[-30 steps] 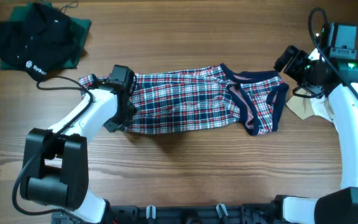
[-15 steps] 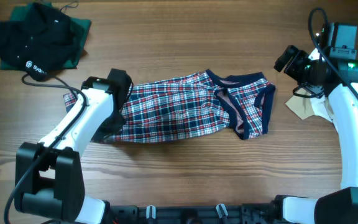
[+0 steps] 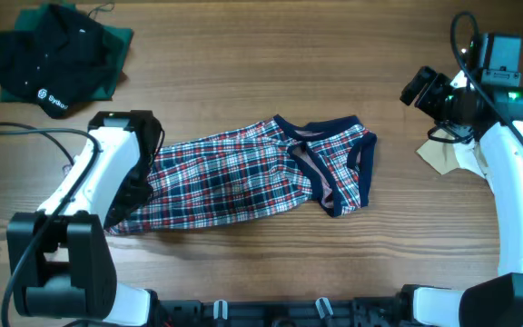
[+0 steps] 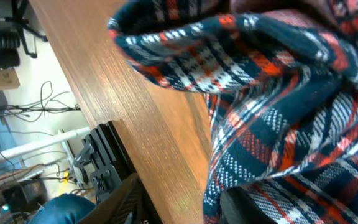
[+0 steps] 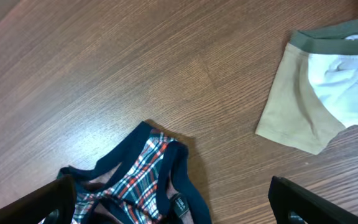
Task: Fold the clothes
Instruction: 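Grasp the navy-trimmed right end of the garment with the right gripper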
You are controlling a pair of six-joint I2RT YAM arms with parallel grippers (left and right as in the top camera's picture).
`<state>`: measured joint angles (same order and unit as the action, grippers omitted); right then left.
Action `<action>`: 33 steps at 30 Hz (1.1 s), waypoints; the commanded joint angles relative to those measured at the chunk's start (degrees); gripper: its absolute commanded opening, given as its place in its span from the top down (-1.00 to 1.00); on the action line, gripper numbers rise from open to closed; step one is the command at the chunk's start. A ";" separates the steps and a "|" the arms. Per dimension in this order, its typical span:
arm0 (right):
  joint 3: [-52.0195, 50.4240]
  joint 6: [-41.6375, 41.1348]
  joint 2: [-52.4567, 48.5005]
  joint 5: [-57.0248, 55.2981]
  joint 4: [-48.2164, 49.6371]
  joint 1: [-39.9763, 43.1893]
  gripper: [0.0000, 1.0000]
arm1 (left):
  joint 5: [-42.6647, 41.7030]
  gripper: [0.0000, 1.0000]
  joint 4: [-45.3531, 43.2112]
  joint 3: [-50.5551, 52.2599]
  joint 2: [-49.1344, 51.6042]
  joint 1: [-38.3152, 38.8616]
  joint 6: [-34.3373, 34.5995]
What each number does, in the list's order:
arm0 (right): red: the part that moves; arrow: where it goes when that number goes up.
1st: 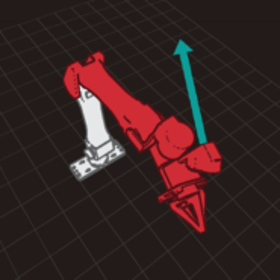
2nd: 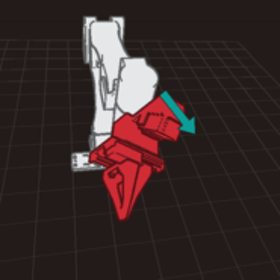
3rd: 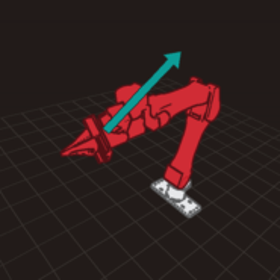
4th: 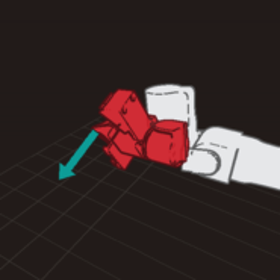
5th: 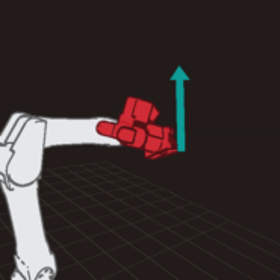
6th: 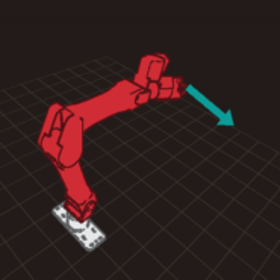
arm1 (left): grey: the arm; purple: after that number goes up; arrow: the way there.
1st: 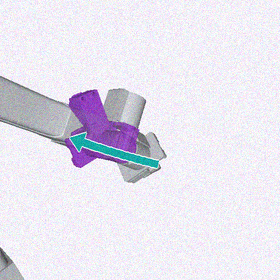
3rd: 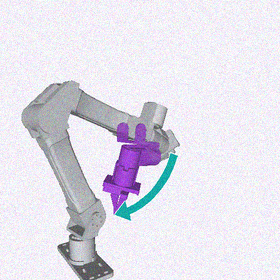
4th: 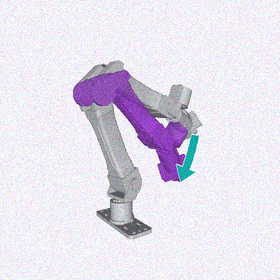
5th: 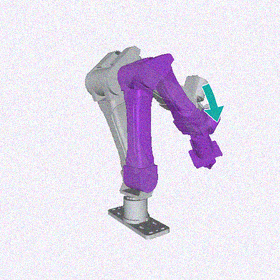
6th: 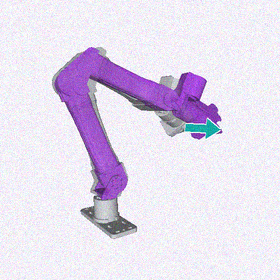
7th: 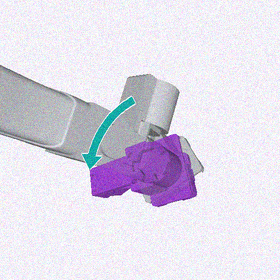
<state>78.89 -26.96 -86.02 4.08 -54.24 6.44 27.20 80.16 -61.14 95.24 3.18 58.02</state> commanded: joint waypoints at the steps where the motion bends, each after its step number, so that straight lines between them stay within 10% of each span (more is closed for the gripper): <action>1: -0.59 -0.39 0.09 0.94 -1.25 -0.02 -1.00 | 2.03 -0.65 -0.04 -0.61 -1.18 -0.46 2.93; 2: -0.59 -0.42 0.09 0.96 -2.19 -0.04 -1.00 | 2.01 -0.99 -0.04 -0.63 -1.18 -0.48 2.91; 5: -1.01 0.00 0.09 3.26 -5.25 -0.13 -0.99 | 0.85 -1.00 0.02 -1.55 -1.18 -0.46 2.84; 10: -8.20 5.05 0.09 13.27 -4.83 -2.86 0.32 | -3.30 -0.92 -0.17 -6.38 -1.18 -0.39 -0.37; 11: -9.97 5.97 0.09 14.12 -3.89 -4.20 0.62 | -4.85 -0.79 -0.70 -7.10 -1.18 -0.42 -2.05; 13: -13.60 5.95 0.02 14.47 -1.60 -8.31 0.91 | -9.33 0.24 -3.37 -7.61 -1.18 -0.42 -5.55; 16: -16.41 5.90 -0.35 15.89 1.73 -14.01 0.91 | -15.78 0.92 -6.56 -7.61 -1.18 -0.31 -10.16; 33: -16.59 7.13 -18.49 9.73 11.23 -25.66 0.88 | -21.42 0.92 -13.05 -7.54 0.00 4.59 -12.85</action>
<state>62.59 -20.67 -103.61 18.04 -44.25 -19.62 6.04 68.42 -67.90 95.07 7.66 46.11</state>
